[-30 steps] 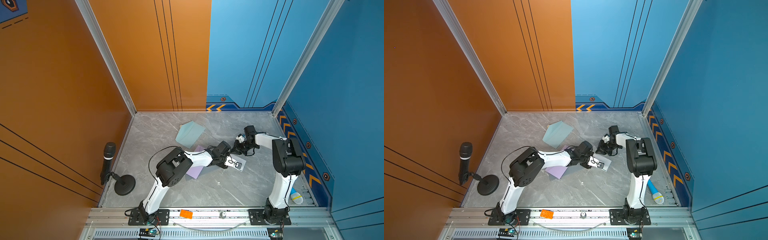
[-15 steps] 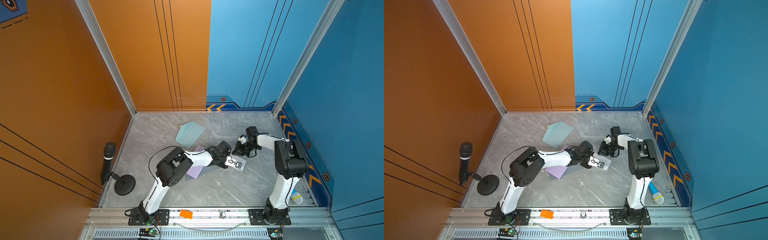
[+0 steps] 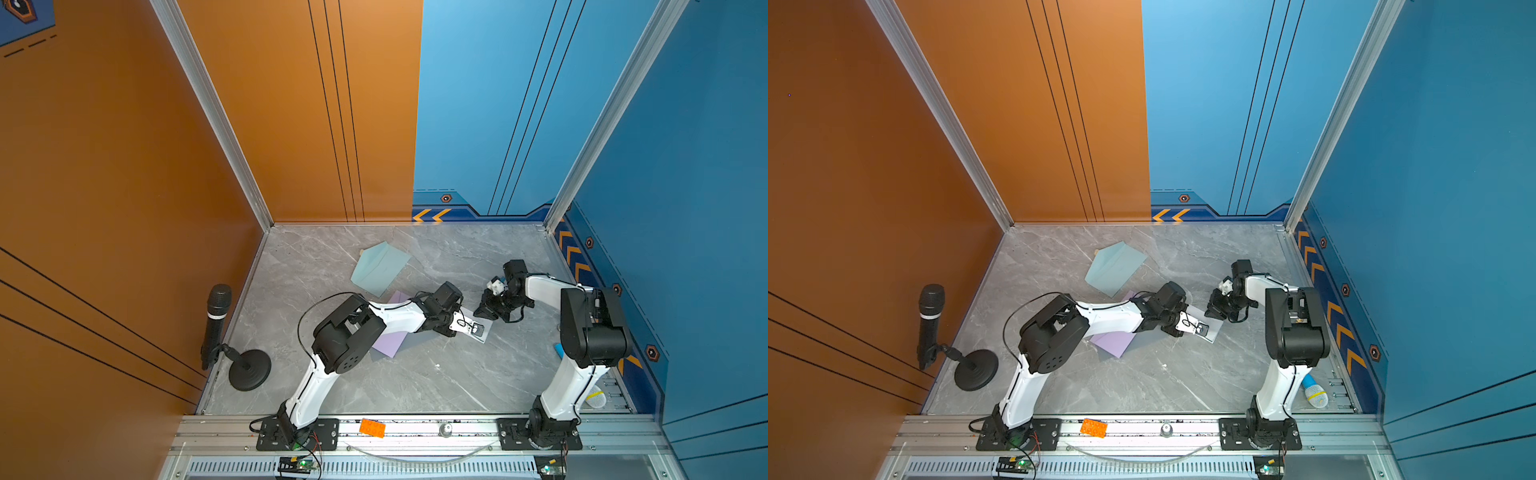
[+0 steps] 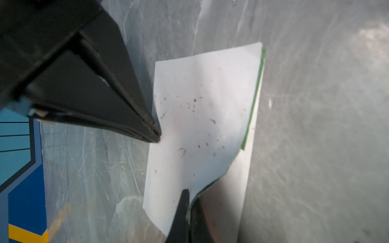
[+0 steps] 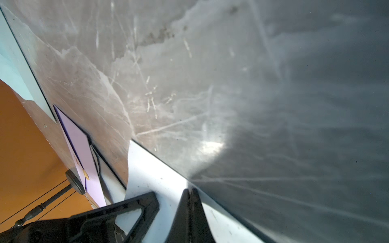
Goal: Fold the letter paper in half and place it into the envelope
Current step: Fold the letter paper at the center of the board.
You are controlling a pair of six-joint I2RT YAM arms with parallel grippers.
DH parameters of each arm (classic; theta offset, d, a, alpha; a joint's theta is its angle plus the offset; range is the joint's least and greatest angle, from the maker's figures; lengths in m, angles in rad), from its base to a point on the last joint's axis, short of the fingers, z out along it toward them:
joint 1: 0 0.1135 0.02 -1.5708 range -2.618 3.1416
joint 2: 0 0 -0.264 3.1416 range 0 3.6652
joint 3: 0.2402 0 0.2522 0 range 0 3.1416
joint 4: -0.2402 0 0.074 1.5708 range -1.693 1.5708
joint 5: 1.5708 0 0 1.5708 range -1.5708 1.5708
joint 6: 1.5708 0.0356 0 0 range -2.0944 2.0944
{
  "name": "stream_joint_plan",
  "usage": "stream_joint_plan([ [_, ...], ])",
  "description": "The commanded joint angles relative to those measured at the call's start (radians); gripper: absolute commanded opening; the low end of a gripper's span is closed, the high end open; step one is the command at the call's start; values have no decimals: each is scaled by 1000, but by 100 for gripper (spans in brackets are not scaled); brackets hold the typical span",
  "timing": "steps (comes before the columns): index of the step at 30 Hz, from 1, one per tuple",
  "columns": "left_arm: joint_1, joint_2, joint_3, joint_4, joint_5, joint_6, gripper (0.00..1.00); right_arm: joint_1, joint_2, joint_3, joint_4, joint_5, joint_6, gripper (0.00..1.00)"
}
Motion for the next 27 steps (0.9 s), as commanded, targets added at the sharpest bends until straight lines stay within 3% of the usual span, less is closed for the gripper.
stream_joint_plan([
  [1, 10, 52, -5, -66, -41, -27, 0, -36, -10, -52, -72, 66, -19, 7],
  [13, 10, 52, -22, -53, -65, -38, 0, -172, -77, -134, -102, 57, -70, 7],
  [22, 10, 54, -17, -57, -70, -44, 0, -193, -121, -168, -103, 66, -69, 7],
  [27, 9, 49, -6, -65, -86, -98, 0, -206, -185, -183, -81, 3, -60, 12],
])
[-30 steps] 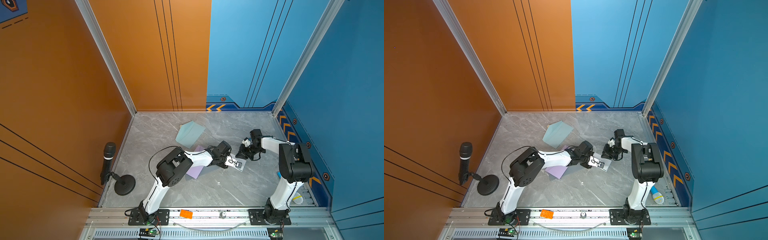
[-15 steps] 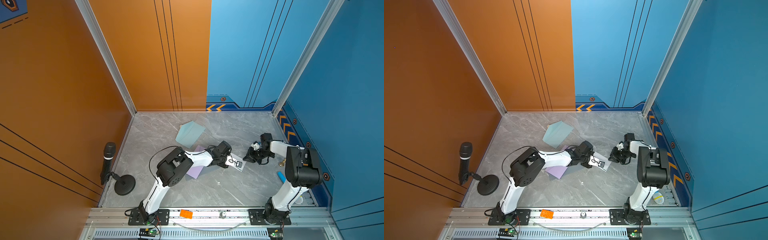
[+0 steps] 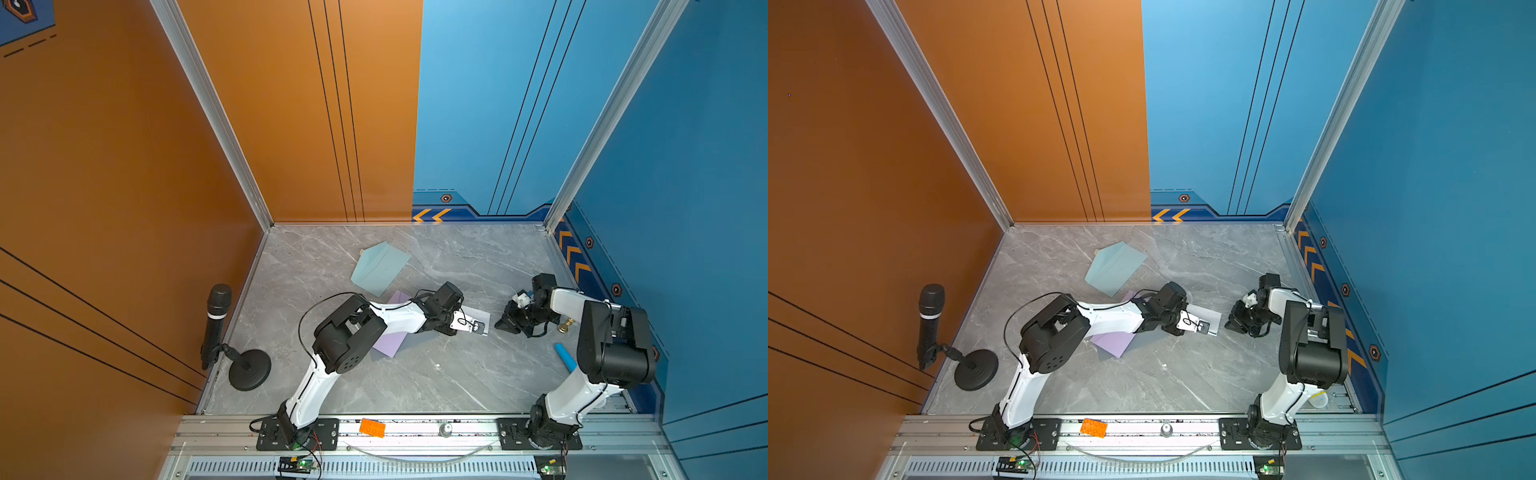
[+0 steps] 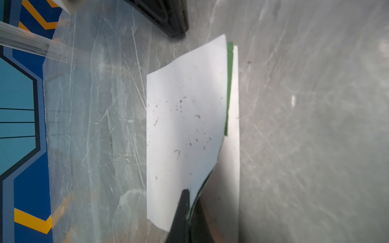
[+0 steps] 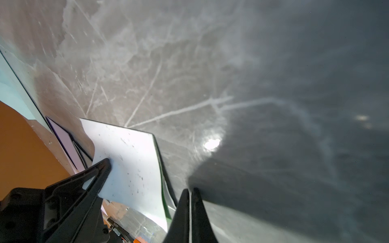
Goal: Fold the letter paper in half and place it into the envelope
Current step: Fold the letter paper at the center of the board.
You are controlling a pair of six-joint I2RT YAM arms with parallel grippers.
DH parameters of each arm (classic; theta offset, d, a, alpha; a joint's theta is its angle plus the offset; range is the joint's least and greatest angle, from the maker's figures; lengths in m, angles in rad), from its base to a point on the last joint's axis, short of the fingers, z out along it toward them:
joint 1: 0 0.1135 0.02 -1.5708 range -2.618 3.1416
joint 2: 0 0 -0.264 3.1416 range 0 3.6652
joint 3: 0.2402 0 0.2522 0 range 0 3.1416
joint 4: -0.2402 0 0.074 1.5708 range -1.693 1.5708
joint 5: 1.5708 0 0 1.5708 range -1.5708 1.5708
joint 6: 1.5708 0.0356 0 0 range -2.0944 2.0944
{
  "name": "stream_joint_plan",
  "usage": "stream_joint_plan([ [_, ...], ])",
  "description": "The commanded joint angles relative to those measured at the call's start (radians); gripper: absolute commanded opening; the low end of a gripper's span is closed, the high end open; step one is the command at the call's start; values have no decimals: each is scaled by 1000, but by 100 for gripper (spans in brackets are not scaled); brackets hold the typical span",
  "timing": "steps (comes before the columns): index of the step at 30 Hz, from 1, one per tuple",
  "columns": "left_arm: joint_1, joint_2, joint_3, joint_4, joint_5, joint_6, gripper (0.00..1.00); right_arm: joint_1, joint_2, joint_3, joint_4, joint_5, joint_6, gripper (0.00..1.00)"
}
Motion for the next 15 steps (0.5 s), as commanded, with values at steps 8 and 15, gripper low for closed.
stream_joint_plan([
  [8, 9, 33, 19, -76, -53, -209, 0, 3, -89, -45, 37, -117, 59, 32],
  [15, -3, 43, 26, -68, -47, -249, 0, 36, -46, -60, 126, -159, 115, 35],
])
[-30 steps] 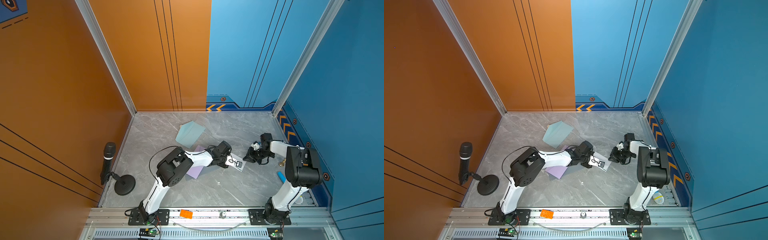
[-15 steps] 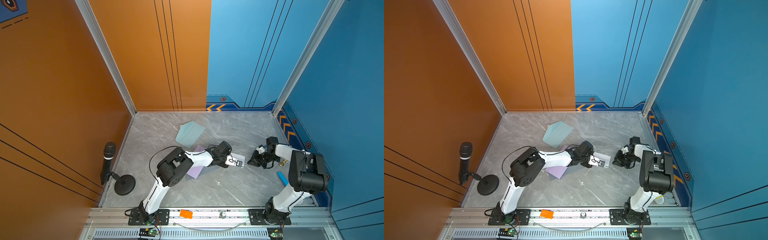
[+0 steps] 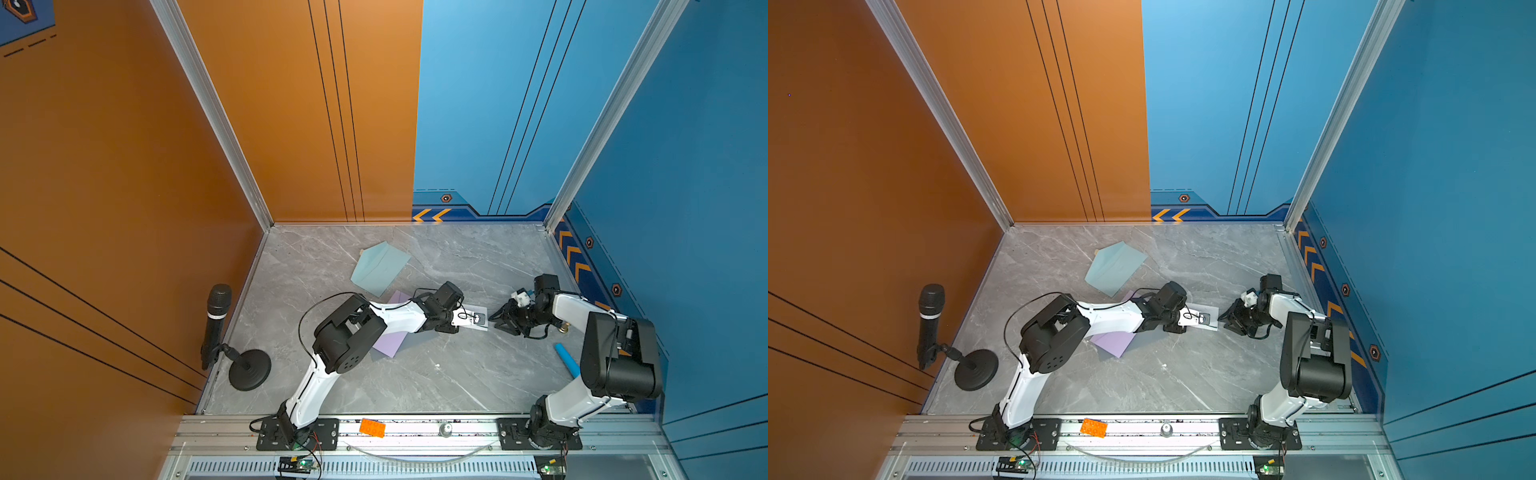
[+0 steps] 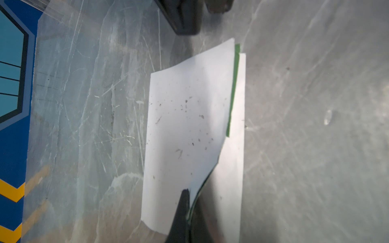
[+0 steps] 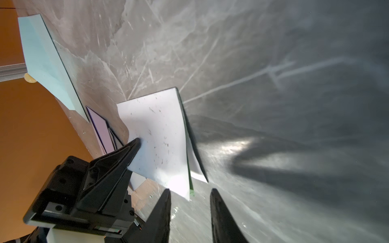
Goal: Fold the letter paper in half and place it into the envelope
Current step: Fold the letter paper at the center of the board, then pick up the letter paper from the center of the board.
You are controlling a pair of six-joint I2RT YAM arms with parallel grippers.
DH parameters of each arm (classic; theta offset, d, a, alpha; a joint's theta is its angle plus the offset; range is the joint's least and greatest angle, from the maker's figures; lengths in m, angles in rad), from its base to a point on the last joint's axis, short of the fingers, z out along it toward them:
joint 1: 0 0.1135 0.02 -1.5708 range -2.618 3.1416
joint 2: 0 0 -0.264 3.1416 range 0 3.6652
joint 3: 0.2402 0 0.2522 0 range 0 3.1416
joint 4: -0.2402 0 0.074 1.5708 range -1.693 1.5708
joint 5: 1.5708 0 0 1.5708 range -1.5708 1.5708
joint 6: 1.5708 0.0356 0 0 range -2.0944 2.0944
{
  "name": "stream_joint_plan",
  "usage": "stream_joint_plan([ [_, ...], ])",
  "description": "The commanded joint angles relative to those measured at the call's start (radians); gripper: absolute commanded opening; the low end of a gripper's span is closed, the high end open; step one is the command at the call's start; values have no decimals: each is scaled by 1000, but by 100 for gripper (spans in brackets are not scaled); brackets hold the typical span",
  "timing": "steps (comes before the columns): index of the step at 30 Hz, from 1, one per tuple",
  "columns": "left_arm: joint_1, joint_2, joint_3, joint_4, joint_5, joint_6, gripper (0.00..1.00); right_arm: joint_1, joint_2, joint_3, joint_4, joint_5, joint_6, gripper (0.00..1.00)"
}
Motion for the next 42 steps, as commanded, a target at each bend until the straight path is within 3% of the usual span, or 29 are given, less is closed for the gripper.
stream_joint_plan([
  [1, -5, 41, 17, -62, -15, -47, 0, 12, 31, -15, 60, -34, 41, 35],
  [20, -14, 48, 36, -83, -28, -50, 0, 40, 111, 2, 148, -83, 67, 35],
  [25, -17, 45, 30, -84, -25, -52, 6, 40, 122, 3, 160, -86, 62, 27],
  [32, -21, 30, 12, -74, -6, -59, 16, 40, 136, -3, 190, -100, 50, 7],
  [42, -6, -181, -135, -49, 97, -89, 18, 71, 66, 14, 228, -40, -78, 3],
])
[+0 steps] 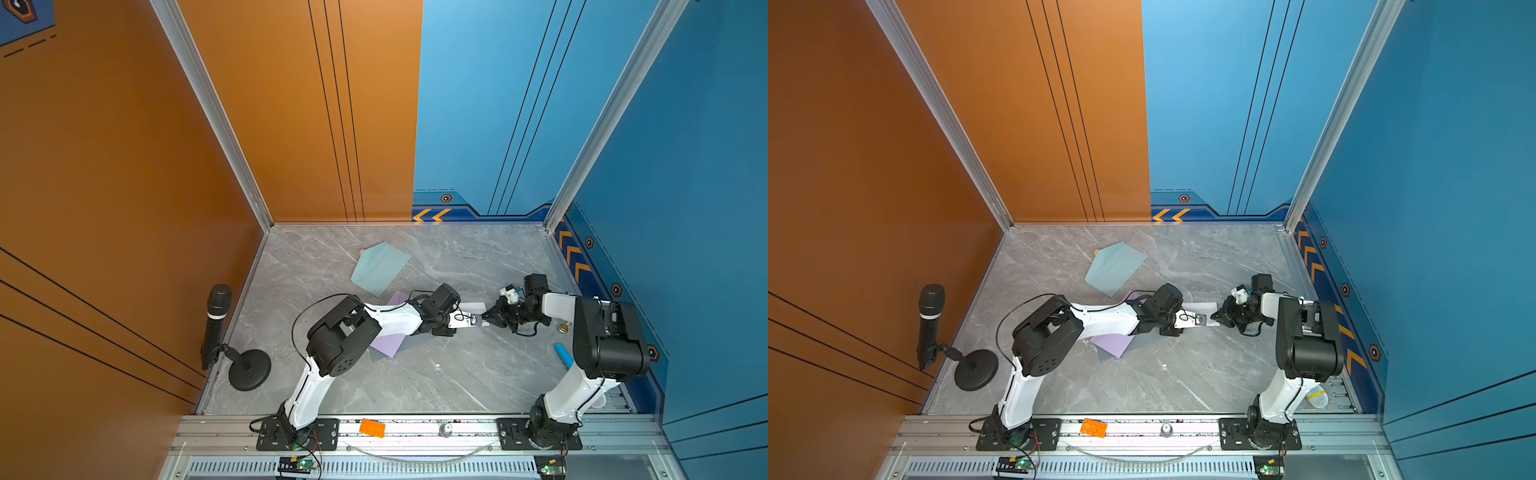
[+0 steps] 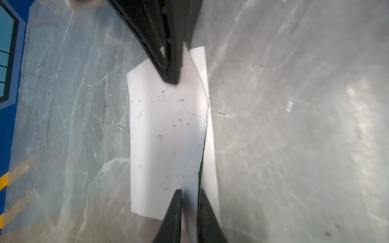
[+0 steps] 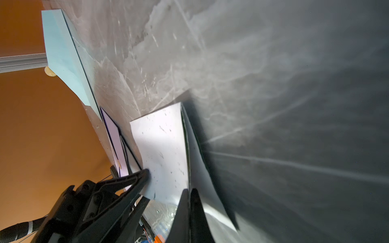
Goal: Fold the letter paper in half and place it into the envelope
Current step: Pick up the letter paper from the center of the board.
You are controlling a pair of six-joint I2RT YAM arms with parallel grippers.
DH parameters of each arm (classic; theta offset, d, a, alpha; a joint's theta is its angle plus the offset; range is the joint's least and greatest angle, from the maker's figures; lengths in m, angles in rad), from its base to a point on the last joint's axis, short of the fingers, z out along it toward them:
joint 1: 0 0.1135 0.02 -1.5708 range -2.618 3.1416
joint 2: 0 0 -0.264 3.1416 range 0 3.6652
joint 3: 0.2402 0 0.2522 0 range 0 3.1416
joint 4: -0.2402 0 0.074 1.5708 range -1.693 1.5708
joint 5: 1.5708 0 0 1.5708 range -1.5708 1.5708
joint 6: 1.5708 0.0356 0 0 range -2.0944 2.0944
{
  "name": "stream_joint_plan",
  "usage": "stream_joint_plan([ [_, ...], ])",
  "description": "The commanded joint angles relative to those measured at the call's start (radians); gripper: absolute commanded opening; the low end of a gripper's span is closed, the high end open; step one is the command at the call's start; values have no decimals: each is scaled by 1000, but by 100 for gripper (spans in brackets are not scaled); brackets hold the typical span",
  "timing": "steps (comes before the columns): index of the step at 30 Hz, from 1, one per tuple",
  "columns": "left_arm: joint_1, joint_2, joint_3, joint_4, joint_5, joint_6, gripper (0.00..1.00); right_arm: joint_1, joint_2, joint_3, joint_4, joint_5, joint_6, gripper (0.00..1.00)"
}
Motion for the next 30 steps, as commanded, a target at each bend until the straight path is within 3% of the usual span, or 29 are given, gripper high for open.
stream_joint_plan([
  [1, 8, -99, -39, -30, 78, -42, 18, 32, -70, 15, 27, 54, -95, 3],
  [7, 114, -143, -24, -9, 217, -185, 21, 140, -199, 9, 37, 206, -208, 0],
  [11, 229, -38, 152, -108, 364, -364, 23, 230, -280, -1, 36, 354, -273, 0],
  [15, 303, 75, 287, -166, 530, -476, 30, 276, -331, -38, 81, 402, -289, 0],
  [24, 314, 135, 362, -267, 591, -438, 40, 352, -372, -60, 87, 488, -351, 0],
  [30, 321, 168, 412, -341, 735, -408, 43, 382, -388, -63, 110, 539, -374, 0],
])
